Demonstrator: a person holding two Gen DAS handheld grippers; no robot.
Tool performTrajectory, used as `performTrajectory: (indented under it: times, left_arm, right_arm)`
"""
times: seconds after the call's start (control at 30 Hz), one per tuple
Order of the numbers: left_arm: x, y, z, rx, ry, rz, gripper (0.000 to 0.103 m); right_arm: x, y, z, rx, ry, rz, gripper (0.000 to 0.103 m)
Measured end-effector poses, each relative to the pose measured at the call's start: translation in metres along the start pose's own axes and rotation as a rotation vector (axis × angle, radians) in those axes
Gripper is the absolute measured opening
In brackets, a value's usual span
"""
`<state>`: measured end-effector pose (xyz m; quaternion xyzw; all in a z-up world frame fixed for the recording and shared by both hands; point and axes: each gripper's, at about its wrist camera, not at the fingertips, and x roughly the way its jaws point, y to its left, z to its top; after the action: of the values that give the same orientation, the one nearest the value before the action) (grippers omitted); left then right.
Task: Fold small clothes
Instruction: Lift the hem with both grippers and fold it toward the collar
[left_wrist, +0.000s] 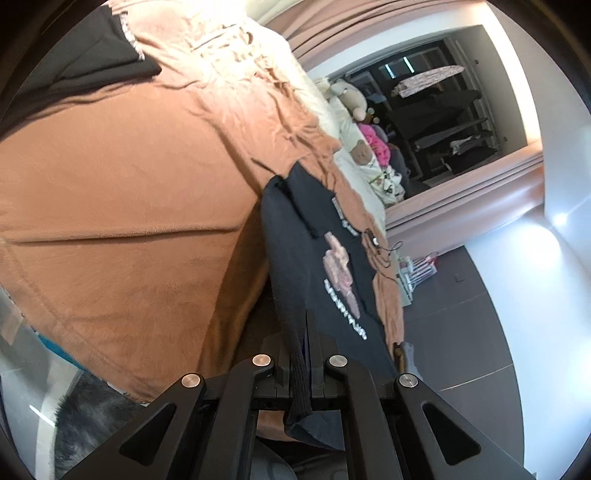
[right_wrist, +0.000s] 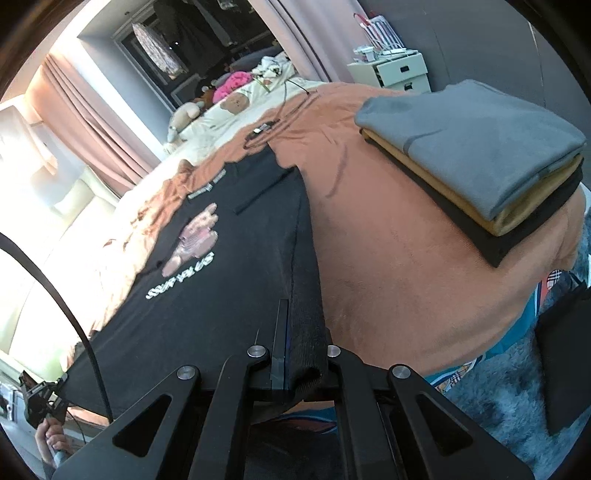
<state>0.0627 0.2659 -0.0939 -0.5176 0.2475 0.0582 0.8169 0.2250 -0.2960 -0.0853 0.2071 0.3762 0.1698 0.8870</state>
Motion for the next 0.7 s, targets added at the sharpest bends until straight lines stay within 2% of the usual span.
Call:
performTrajectory:
  times: [0.3, 0.53, 0.7]
  left_arm:
    - [-0.048, -0.021, -0.021, 0.008, -0.03, -0.028, 0.002]
    - [-0.089, -0.035, -0.036, 0.008, -0.05, -0.014, 0.002]
    - [-0.116, -0.05, -0.046, 0.018, -0.074, -0.044, 0.002]
  right_arm:
    - [-0.053, -0.016, -0.008, 0.025, -0.025, 0.089, 0.0]
    - [-0.084, -0.036, -0.019, 0.043, -0.046, 0.14, 0.0]
    - [-0.102, -0.047, -0.024, 0.044, -0.057, 0.177, 0.0]
